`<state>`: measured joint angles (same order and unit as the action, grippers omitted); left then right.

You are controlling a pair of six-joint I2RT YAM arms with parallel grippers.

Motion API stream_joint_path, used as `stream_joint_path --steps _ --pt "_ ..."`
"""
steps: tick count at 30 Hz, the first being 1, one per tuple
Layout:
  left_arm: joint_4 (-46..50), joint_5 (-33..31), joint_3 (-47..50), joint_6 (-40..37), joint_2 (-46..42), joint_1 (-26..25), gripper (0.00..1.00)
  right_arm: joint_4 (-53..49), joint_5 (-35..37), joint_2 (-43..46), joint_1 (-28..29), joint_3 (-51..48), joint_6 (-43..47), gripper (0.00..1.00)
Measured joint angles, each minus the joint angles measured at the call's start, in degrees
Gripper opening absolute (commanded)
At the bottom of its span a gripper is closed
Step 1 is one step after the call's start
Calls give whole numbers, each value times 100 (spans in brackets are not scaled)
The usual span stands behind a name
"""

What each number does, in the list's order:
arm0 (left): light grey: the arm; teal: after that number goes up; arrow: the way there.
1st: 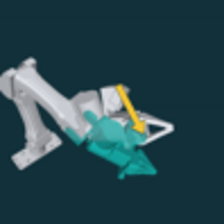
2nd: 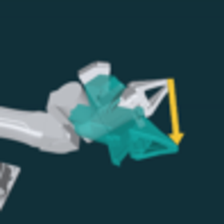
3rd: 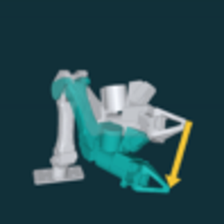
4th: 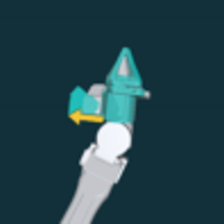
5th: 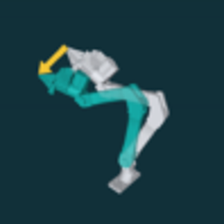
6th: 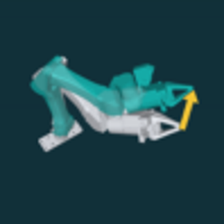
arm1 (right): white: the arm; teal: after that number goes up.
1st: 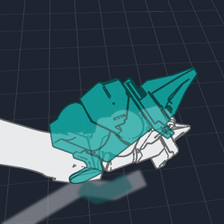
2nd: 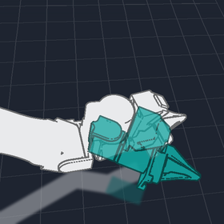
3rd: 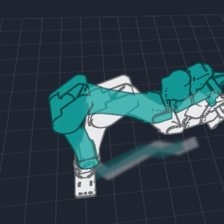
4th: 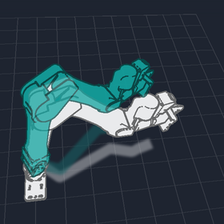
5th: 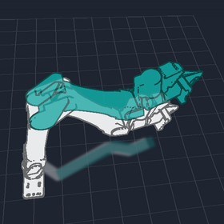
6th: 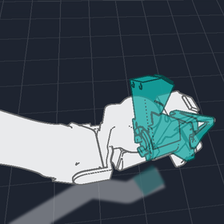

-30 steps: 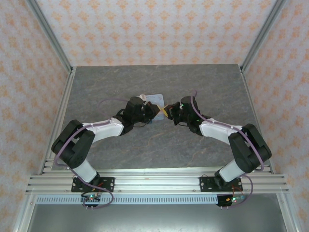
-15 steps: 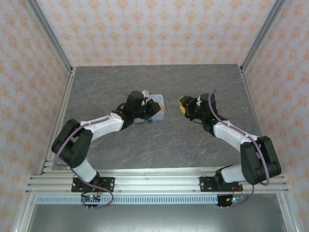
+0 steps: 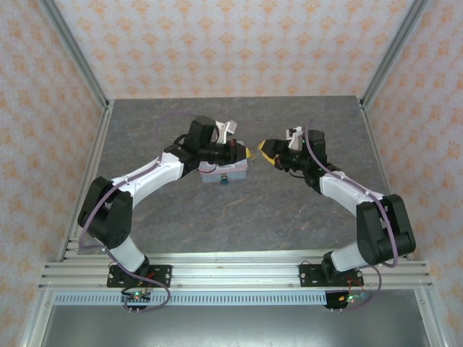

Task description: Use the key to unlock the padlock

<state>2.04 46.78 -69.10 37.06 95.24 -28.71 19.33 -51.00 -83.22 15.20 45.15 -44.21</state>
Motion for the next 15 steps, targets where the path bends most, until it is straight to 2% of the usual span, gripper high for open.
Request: stream_joint_path --steps 15 --pt "245 280 -61 -175 179 0 0 643 -809 -291 0 -2 136 44"
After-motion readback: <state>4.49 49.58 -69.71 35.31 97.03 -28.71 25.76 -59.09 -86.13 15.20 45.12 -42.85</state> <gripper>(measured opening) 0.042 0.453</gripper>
